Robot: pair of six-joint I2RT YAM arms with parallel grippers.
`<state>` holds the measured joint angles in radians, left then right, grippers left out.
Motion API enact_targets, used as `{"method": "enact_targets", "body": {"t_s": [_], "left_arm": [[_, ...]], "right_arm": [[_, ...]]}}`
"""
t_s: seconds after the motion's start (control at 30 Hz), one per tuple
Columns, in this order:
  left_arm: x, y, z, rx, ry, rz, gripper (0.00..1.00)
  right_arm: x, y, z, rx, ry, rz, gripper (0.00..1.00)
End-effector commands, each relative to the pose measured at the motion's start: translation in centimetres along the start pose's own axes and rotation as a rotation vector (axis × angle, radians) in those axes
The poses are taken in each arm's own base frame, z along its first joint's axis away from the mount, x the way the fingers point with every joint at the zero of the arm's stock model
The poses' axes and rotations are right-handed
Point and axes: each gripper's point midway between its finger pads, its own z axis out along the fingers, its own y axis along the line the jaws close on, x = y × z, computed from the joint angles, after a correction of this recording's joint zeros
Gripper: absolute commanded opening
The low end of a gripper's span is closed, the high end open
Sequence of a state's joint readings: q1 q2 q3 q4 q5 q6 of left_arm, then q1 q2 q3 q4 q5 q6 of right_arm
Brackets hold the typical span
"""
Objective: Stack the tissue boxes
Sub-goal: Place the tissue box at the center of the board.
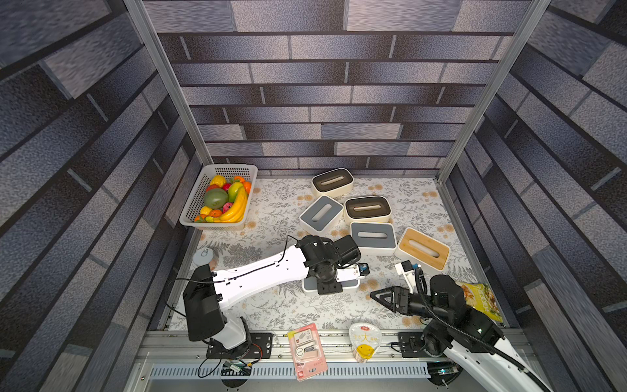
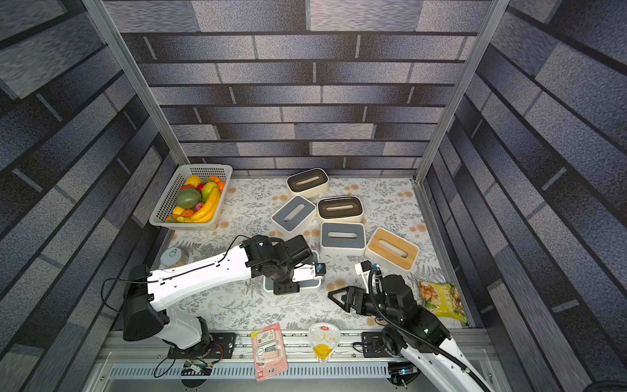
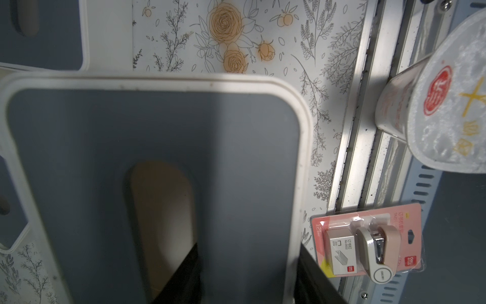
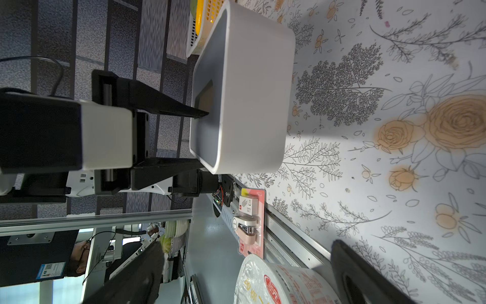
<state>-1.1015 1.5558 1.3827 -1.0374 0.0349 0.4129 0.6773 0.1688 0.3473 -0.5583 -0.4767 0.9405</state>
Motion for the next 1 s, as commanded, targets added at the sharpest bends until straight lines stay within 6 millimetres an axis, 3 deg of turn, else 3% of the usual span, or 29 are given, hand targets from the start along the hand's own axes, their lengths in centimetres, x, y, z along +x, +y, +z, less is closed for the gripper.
{"method": "enact_targets", "body": {"t_s": [0.0, 0.33, 0.97], "left_arm": [[-0.9, -0.2, -0.7, 0.004, -0.019, 0.035, 0.41], [-1.9, -0.4, 0.4, -0.020, -0.021, 0.036, 0.41], [-1.9, -1.9, 2.8, 0.002, -0.008, 0.024, 0.43]], "right_arm": [[0.5, -0.8, -0.1, 0.010, 0.005, 0.024, 1.00], [0.9, -1.5, 0.1, 0.004, 0.005, 0.027, 1.00], [2.3, -2.7, 0.0, 0.039, 0.056, 0.062, 1.00]]}}
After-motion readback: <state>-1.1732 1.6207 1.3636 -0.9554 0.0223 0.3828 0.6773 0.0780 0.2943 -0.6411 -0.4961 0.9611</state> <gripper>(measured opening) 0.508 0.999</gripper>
